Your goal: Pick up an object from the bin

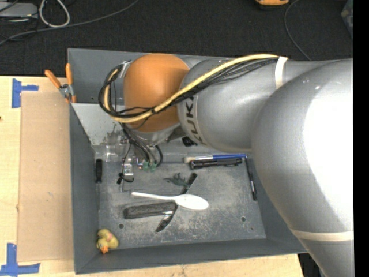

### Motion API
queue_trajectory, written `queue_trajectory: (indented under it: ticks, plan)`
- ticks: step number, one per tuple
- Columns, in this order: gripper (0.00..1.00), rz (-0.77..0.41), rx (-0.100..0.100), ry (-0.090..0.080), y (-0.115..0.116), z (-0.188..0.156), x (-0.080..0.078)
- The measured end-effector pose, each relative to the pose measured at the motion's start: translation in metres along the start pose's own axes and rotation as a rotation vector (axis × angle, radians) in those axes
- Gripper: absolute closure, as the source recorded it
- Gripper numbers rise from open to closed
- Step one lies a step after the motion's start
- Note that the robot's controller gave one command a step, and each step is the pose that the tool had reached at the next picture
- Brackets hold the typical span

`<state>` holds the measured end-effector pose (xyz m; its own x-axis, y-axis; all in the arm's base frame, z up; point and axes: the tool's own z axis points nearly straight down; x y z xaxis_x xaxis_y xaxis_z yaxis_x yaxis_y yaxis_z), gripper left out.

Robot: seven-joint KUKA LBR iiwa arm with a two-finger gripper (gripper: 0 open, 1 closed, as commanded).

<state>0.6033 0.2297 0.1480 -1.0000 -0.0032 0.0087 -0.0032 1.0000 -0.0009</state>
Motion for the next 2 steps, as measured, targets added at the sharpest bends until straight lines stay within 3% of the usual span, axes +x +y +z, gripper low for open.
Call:
queue_trajectory:
  ticks: [1, 2]
  plan:
    - [0.00, 0.005, -0.001, -0.007, -0.001, -0.005, -0.002]
    - [0.00, -0.155, 0.000, -0.004, -0.080, 0.078, 0.027]
